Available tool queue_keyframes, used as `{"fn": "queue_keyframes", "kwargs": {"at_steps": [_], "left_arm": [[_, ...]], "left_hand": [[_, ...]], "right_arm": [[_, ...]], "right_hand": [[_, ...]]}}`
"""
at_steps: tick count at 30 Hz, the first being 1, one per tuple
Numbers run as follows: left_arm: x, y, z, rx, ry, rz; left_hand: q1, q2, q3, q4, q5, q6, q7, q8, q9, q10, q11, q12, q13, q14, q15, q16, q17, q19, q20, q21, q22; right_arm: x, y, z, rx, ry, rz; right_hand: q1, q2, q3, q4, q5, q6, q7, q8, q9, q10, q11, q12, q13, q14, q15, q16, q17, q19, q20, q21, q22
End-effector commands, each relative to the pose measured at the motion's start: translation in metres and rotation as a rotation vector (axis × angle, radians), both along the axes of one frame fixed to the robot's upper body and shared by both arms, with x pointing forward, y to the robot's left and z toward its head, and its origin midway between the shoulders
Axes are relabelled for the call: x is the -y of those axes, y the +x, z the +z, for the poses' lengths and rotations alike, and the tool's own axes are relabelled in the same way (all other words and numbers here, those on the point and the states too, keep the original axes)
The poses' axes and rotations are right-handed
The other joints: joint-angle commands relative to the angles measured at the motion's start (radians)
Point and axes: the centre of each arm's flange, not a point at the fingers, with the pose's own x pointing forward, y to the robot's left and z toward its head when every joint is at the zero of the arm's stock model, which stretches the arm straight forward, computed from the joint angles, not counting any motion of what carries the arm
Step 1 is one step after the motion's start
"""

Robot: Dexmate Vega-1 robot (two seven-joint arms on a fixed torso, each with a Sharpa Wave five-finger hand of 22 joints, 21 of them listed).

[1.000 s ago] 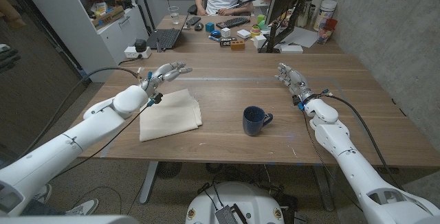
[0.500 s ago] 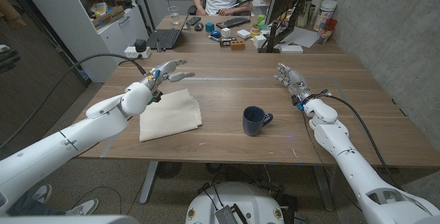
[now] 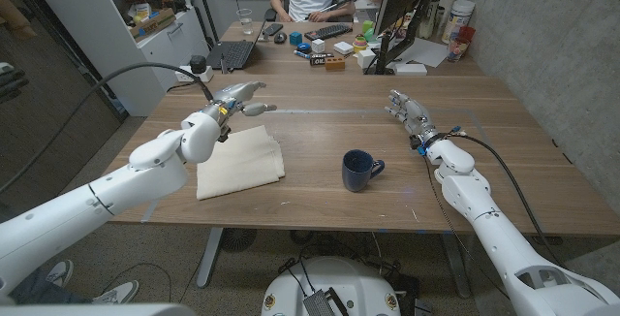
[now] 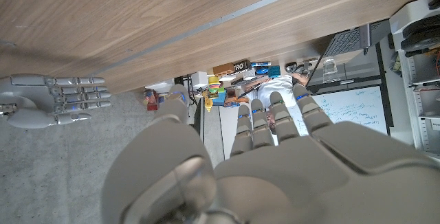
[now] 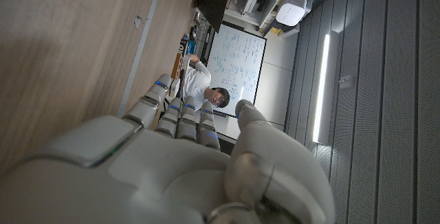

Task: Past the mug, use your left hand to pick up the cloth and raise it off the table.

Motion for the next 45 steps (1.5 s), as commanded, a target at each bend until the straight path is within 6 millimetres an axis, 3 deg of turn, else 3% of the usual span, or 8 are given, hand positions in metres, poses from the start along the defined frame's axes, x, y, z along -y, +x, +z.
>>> {"fn": "queue_keyframes", "kwargs": {"at_steps": [1,18,26,32,39,45], "left_arm": [[0.028,-0.013,0.005,-0.023,0.177,0.092],[0.053,-0.029,0.005,-0.114,0.37,0.093],[0.06,-0.021,-0.005,-0.155,0.42,0.167],[0.07,-0.03,-0.012,-0.101,0.501,0.202],[0.078,-0.045,-0.021,-0.023,0.596,0.228],[0.082,-0.058,-0.025,-0.029,0.575,0.173]], "left_hand": [[0.013,-0.014,-0.003,0.001,0.001,-0.005,-0.002,-0.003,0.003,0.003,0.001,0.004,0.005,0.014,0.006,0.008,0.005,0.026,0.003,0.012,0.006],[0.05,-0.073,-0.025,0.005,0.011,-0.055,0.001,-0.016,0.006,-0.044,0.017,-0.004,0.026,0.033,0.022,0.006,0.009,0.12,0.004,0.039,0.01],[0.054,-0.093,-0.04,0.014,0.014,-0.068,0.003,-0.017,0.008,-0.054,0.039,0.001,0.044,0.061,0.041,0.011,0.012,0.194,0.004,0.062,0.013],[0.053,-0.102,-0.051,0.021,0.014,-0.057,0.004,-0.01,0.009,-0.043,0.041,0.013,0.057,0.077,0.046,0.014,0.013,0.246,0.005,0.076,0.013],[0.053,-0.105,-0.056,0.023,0.014,-0.048,0.008,-0.007,0.009,-0.036,0.037,0.019,0.064,0.082,0.049,0.013,0.014,0.267,0.006,0.08,0.011],[0.053,-0.106,-0.059,0.026,0.014,-0.039,0.01,-0.004,0.01,-0.03,0.033,0.024,0.069,0.084,0.05,0.012,0.014,0.277,0.006,0.081,0.01]], "right_arm": [[-0.001,0.001,0.0,-0.003,0.0,0.002],[-0.002,0.004,0.006,0.007,0.01,0.001],[-0.003,0.007,0.011,0.017,0.017,0.006],[-0.005,0.009,0.016,0.024,0.008,0.004],[-0.007,0.011,0.017,0.024,0.012,0.007],[-0.007,0.011,0.019,0.025,0.008,0.004]], "right_hand": [[-0.001,-0.002,0.002,0.001,0.006,0.004,-0.005,0.003,0.005,0.009,0.001,0.003,0.006,0.01,0.004,0.007,0.002,0.004,0.01,0.004,0.001],[-0.002,-0.002,0.001,0.0,0.005,0.002,-0.008,0.003,0.005,0.009,0.0,0.003,0.006,0.012,0.006,0.008,0.002,0.004,0.012,0.004,0.001],[-0.002,-0.002,0.001,0.0,0.005,0.002,-0.008,0.003,0.005,0.009,0.001,0.003,0.006,0.013,0.005,0.008,0.001,0.004,0.012,0.004,0.001],[-0.002,-0.002,0.001,0.0,0.005,0.001,-0.009,0.003,0.005,0.009,0.0,0.003,0.006,0.013,0.006,0.008,0.001,0.004,0.013,0.004,0.001],[-0.002,-0.003,0.0,-0.001,0.005,0.002,-0.009,0.003,0.005,0.01,0.0,0.003,0.006,0.013,0.006,0.008,0.001,0.004,0.013,0.004,0.001],[-0.003,-0.003,0.0,-0.001,0.005,0.002,-0.009,0.003,0.005,0.01,0.001,0.003,0.006,0.013,0.006,0.008,0.001,0.003,0.015,0.004,0.001]]}}
